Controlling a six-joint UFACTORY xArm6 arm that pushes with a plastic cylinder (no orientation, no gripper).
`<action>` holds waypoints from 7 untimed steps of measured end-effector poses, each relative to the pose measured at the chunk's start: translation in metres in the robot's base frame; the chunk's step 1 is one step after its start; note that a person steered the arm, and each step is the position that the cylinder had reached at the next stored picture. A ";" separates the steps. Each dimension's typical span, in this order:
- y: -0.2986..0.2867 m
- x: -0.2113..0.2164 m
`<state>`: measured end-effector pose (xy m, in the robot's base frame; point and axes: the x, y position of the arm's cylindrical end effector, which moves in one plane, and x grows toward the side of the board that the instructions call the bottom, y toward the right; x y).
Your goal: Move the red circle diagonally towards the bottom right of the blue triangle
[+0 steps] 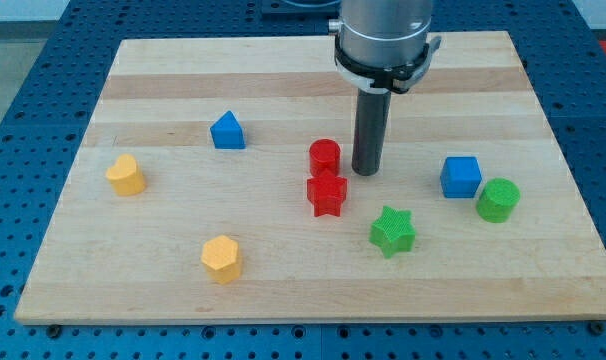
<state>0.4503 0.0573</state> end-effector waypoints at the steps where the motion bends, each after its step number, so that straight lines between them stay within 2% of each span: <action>1: -0.015 0.000; 3: -0.057 -0.010; 5: -0.057 -0.005; 7: -0.084 -0.006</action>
<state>0.4440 -0.0263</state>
